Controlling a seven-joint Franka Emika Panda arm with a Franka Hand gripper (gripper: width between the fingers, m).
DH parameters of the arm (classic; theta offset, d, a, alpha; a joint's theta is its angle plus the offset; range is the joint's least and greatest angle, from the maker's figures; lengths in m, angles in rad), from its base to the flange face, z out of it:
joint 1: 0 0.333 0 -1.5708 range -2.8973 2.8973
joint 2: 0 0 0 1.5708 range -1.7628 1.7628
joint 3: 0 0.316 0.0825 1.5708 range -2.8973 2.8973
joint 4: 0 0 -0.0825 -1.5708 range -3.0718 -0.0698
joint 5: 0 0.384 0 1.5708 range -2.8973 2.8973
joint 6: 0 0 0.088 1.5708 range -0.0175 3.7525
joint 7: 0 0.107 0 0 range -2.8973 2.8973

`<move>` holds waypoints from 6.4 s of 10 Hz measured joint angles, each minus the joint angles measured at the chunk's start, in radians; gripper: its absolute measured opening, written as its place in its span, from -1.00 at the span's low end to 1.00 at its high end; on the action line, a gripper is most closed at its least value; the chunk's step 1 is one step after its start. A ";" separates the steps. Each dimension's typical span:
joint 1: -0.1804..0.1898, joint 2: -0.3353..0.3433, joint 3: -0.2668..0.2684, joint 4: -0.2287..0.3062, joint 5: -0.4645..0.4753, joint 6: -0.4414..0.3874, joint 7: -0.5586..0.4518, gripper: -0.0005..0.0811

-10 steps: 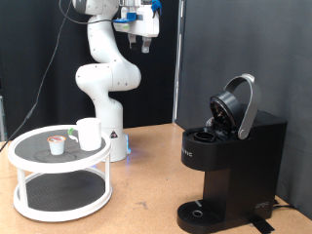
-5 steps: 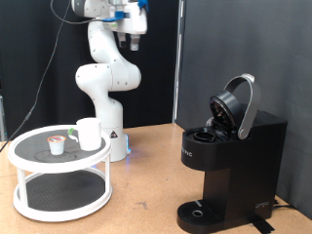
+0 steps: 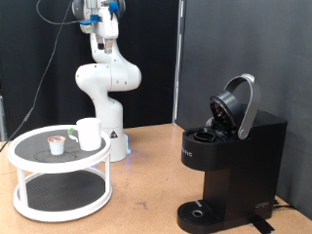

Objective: Make a cup of coffee with the keurig machine

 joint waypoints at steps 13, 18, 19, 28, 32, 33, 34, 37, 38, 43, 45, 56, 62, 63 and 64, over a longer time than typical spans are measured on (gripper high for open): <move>-0.064 0.111 -0.238 0.088 -0.124 0.039 -0.178 0.81; -0.064 0.135 -0.247 0.086 -0.124 0.079 -0.227 0.81; -0.064 0.135 -0.251 0.065 -0.124 0.109 -0.235 0.81; -0.075 0.144 -0.297 -0.217 -0.242 0.479 -0.239 0.81; -0.098 0.197 -0.324 -0.291 -0.277 0.616 -0.228 0.81; -0.105 0.211 -0.326 -0.301 -0.279 0.640 -0.223 0.81; -0.112 0.225 -0.328 -0.310 -0.279 0.665 -0.213 0.81; -0.125 0.276 -0.329 -0.328 -0.279 0.740 -0.196 0.81; -0.127 0.297 -0.329 -0.333 -0.279 0.761 -0.190 0.81; -0.132 0.384 -0.329 -0.352 -0.279 0.836 -0.188 0.81; -0.132 0.401 -0.330 -0.358 -0.279 0.854 -0.188 0.81; -0.149 0.482 -0.330 -0.368 -0.280 0.953 -0.188 0.81; -0.149 0.492 -0.330 -0.367 -0.278 0.972 -0.188 -0.02; -0.149 0.492 -0.330 -0.367 -0.276 0.972 -0.189 -0.02; -0.149 0.490 -0.330 -0.367 -0.271 0.970 -0.193 -0.02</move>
